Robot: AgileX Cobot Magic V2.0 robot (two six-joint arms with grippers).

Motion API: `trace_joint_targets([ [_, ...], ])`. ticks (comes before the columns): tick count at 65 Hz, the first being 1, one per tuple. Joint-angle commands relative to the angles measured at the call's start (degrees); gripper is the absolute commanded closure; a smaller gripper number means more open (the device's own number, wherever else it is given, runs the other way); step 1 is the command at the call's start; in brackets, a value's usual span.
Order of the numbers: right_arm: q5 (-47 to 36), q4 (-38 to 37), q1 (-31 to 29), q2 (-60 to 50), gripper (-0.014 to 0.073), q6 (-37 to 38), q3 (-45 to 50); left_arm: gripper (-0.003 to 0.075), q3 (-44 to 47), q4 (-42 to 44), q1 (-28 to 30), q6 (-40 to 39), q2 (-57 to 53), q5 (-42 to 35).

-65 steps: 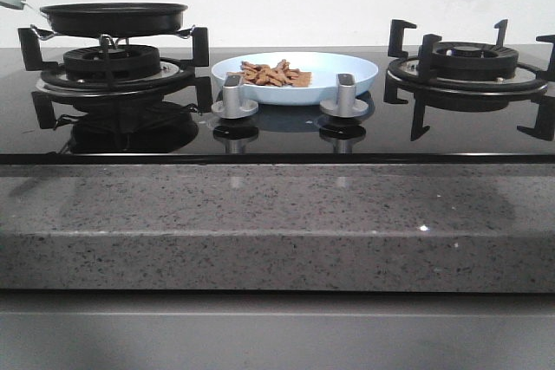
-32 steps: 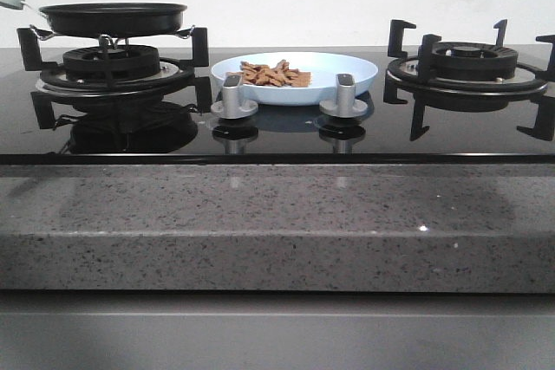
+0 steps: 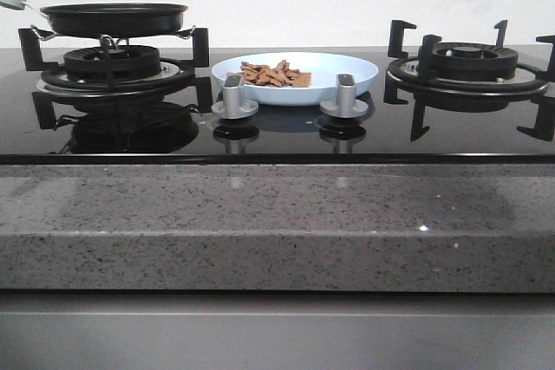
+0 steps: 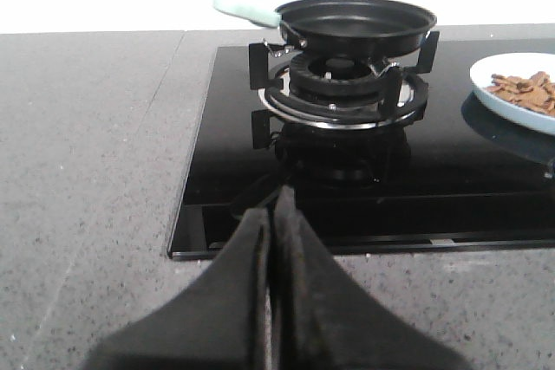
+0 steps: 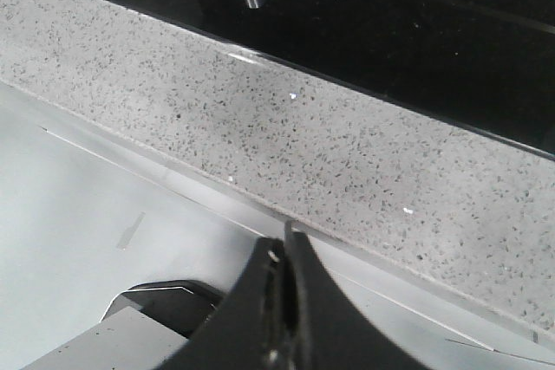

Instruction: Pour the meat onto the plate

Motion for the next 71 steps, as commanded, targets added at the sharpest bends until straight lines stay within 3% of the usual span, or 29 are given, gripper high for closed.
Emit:
trace_joint_targets([
  [1,-2.53,1.21,-0.09,-0.16,0.0708,-0.13,-1.48,0.0741,0.80,-1.62,-0.36,-0.51,-1.16,-6.83],
  [8,-2.53,1.21,-0.09,-0.16,0.0708,-0.13,-1.48,0.0741,3.34,0.30,-0.36,-2.45,-4.64,-8.75],
  [17,-2.53,1.21,-0.09,-0.16,0.0708,-0.13,-1.48,0.0741,6.34,11.19,-0.14,-15.73,-8.13,-11.10],
  [23,-2.53,1.21,-0.09,-0.16,0.0708,-0.13,-1.48,0.0741,8.78,11.37,-0.09,-15.94,-9.19,-14.16],
  [31,-2.51,1.21,-0.09,-0.16,0.0708,-0.13,-1.48,0.0741,13.53,9.50,-0.09,-15.94,-9.19,-23.65],
  [71,-2.51,1.21,-0.09,-0.16,0.0708,-0.13,-1.48,0.0741,13.35,9.51,-0.09,-15.94,-9.08,-25.67],
])
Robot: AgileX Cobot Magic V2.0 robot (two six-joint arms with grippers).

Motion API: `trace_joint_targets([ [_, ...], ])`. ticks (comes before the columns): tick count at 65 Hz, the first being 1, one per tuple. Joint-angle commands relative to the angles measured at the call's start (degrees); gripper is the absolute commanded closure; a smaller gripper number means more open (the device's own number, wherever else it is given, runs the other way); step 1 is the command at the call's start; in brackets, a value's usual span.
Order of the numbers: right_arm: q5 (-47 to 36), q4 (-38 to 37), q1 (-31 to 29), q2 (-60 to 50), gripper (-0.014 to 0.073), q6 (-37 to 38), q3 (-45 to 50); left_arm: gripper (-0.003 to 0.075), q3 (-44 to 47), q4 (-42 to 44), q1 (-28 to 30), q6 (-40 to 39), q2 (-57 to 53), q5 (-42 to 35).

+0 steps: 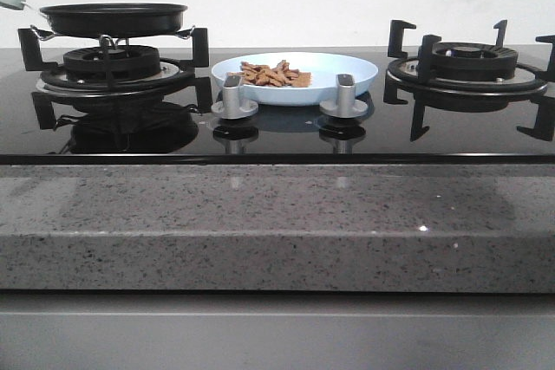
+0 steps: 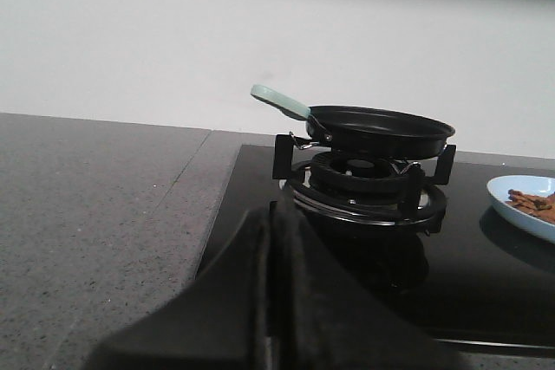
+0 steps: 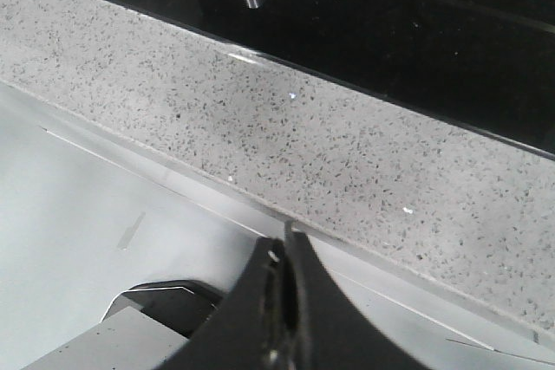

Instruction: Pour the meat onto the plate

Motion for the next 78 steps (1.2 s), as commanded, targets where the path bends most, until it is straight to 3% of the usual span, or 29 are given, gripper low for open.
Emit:
trace_joint_targets([
  [1,-2.51,1.21,-0.09,-0.16,0.0708,-0.13,-1.48,0.0741,0.42,-0.52,-0.09,-0.64,-0.90,-4.17],
  [41,-2.58,1.21,-0.09,-0.26,0.0708,-0.13,-1.48,0.0741,0.42,-0.52,-0.09,-0.64,-0.90,-4.17],
  [45,-4.11,-1.41,-0.35,-1.47,0.0708,-0.13,-1.41,0.0741,0.42,-0.52,-0.09,-0.64,-0.90,-4.17],
  [54,-15.35,-7.17,-2.40,-7.53,0.0708,-0.13,3.13,0.0741,0.42,-0.52,-0.09,-0.64,-0.90,-4.17],
  [67,-38.99,-7.41,-6.06,-19.92,0.0708,-0.13,17.85,0.0741,0.42,-0.52,-0.09,-0.64,-0.90,-4.17],
  [78,-46.80,-7.36,-7.75,-30.23,0.0708,-0.13,29.29,0.0741,0.42,-0.52,-0.09,-0.64,-0.90,-4.17],
])
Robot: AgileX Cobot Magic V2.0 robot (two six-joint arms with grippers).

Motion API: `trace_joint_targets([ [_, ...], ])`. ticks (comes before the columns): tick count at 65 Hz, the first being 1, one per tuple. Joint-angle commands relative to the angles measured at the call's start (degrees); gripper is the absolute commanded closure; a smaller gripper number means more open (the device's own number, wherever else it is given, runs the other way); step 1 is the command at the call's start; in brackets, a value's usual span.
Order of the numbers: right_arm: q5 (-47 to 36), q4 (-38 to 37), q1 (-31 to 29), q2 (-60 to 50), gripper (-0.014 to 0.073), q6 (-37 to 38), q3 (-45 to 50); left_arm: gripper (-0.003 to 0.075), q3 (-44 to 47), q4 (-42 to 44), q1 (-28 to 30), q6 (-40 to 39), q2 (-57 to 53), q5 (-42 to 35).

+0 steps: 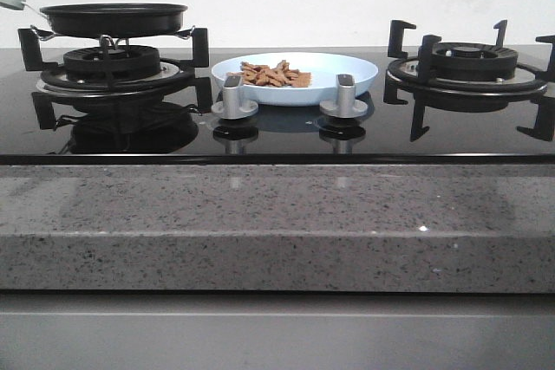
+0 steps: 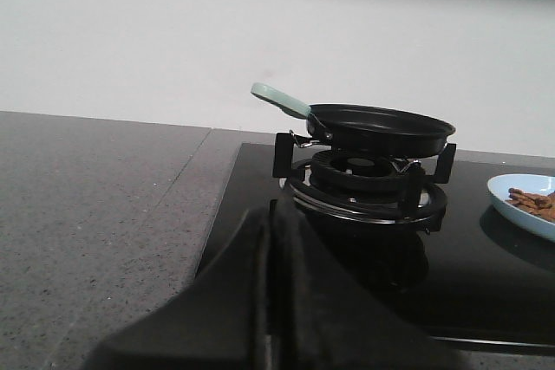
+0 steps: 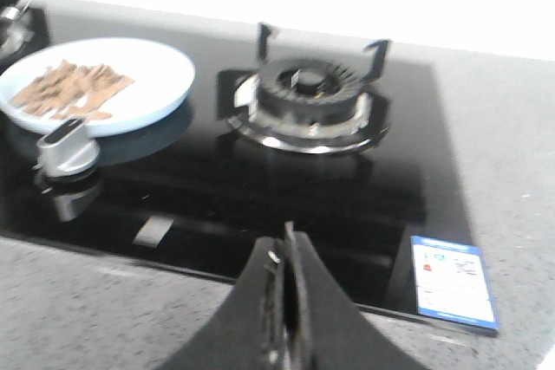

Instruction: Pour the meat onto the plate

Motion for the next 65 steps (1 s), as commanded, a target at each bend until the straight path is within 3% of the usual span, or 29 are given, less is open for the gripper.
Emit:
trace_joint_targets([
  [1,-8.80,-0.30,-0.86,-4.01,0.0708,-0.22,3.57,0.0741,0.42,-0.42,-0.09,-0.64,-0.90,-4.30],
  [26,-13.06,0.26,-3.16,-12.43,0.0708,-0.22,16.91,0.0741,0.42,-0.42,-0.09,-0.64,-0.90,-4.30],
  [56,-14.07,0.31,-3.20,-12.43,0.0708,-0.22,16.85,0.0741,0.42,-0.42,-0.09,-0.64,-0.90,-4.30],
  [65,-17.49,-2.28,-3.20,-12.43,0.0708,3.97,16.85,0.0741,0.42,-0.42,-0.09,-0.64,-0.90,-4.30],
])
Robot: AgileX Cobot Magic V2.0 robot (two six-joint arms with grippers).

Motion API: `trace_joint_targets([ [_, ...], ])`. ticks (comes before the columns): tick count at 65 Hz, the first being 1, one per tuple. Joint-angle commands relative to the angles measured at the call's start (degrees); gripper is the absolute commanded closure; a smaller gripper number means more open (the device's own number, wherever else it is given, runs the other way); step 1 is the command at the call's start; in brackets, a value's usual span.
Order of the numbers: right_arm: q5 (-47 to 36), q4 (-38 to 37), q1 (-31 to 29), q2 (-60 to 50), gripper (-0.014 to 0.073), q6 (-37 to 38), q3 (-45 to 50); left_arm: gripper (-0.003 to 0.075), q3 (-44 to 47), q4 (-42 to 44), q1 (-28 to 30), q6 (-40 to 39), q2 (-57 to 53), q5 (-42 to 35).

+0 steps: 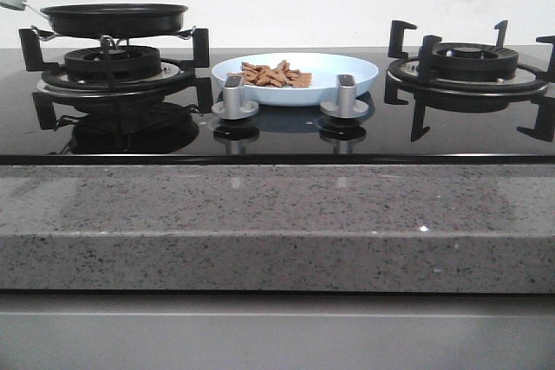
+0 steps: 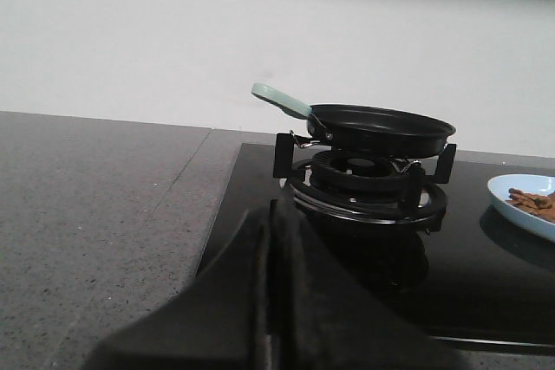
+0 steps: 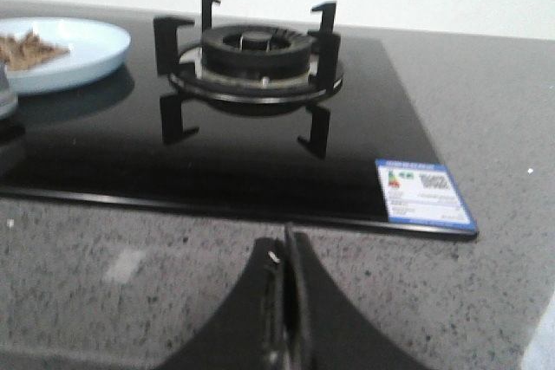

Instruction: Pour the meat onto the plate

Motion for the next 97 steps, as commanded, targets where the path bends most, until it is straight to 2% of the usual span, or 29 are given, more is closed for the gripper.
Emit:
trace_joint_targets([
  [1,-7.56,-2.77,-0.15,-1.02,0.0708,3.59,-0.29,0.0741,0.42,-0.42,-0.09,-0.59,-0.90,-4.33],
  [7,-8.99,-7.67,-0.15,-1.02,0.0708,10.07,-0.24,0.0741,0.42,-0.42,-0.09,-0.59,-0.90,-4.33],
  [13,-9.49,-9.49,-0.15,-1.02,0.0708,14.39,-0.24,0.0741,0.42,-0.42,-0.09,-0.59,-0.90,-4.33],
  [32,-12.48,-9.49,-0.15,-1.02,0.0708,14.40,-0.24,0.0741,0.42,-0.42,-0.09,-0.59,-0.90,-4.33],
  [97,-11.05,-10.93,-0.15,-1.02,0.0708,14.40,-0.24,0.0741,0.42,-0.42,-0.09,-0.59,-0.90,-4.33],
])
